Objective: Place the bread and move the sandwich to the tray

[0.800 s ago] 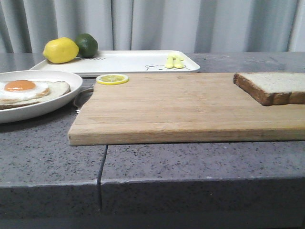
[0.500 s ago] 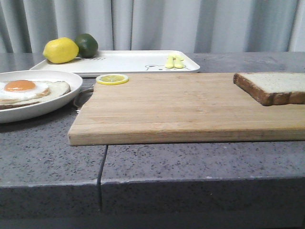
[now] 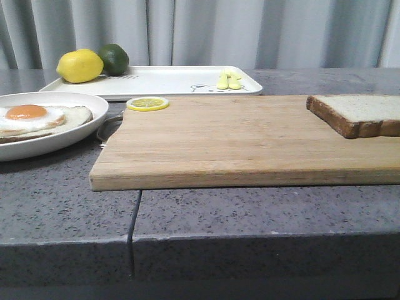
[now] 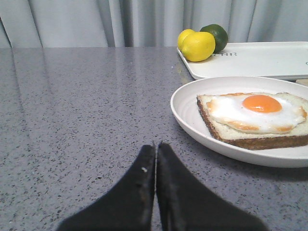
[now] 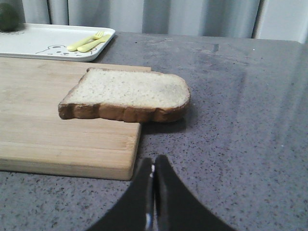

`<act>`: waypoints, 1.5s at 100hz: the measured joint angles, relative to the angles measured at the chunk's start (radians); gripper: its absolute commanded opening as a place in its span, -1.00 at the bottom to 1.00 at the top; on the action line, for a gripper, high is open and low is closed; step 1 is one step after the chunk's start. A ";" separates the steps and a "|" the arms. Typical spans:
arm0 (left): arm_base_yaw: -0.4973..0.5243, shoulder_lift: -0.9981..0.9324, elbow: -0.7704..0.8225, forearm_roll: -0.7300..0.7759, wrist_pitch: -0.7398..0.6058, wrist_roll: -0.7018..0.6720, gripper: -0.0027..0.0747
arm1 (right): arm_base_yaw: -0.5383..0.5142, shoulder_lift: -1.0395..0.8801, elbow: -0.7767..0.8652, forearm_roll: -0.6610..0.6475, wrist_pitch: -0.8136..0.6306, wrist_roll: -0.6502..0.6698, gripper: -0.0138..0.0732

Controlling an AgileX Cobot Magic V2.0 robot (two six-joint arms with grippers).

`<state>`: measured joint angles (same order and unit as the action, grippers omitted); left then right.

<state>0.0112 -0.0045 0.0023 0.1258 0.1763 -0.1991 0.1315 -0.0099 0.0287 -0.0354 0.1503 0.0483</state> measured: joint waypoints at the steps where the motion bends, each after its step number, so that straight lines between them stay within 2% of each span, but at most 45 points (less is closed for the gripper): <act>1: 0.000 0.000 0.000 -0.002 -0.003 0.000 -0.98 | 0.000 0.000 0.000 0.000 -0.002 0.000 -0.96; 25: 0.000 0.000 -0.005 -0.097 -0.089 0.000 -0.98 | 0.000 0.000 0.000 0.035 -0.086 0.013 -0.96; 39: 0.000 0.000 -0.063 -0.235 -0.061 0.000 -0.98 | 0.000 0.000 -0.054 0.113 -0.055 0.022 -0.96; 63: 0.000 0.098 -0.319 -0.304 0.178 0.017 -0.98 | 0.000 0.108 -0.258 0.146 0.122 0.024 -0.96; 82: 0.000 0.302 -0.567 -0.306 0.462 0.070 -0.98 | 0.000 0.271 -0.447 0.148 0.309 0.024 -0.96; 103: 0.000 0.524 -0.802 -0.308 0.695 0.079 -0.98 | 0.000 0.448 -0.643 0.148 0.479 0.019 -0.96; 119: 0.000 0.631 -0.905 -0.328 0.775 0.079 -0.98 | 0.000 0.552 -0.749 0.148 0.560 0.008 -0.96; 150: 0.000 0.717 -0.917 -0.338 0.788 0.079 -0.98 | 0.000 0.595 -0.773 0.148 0.576 0.001 -0.96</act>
<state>0.0112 0.7127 -0.9150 -0.2124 0.9641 -0.1199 0.1315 0.5852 -0.7448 0.1128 0.7258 0.0491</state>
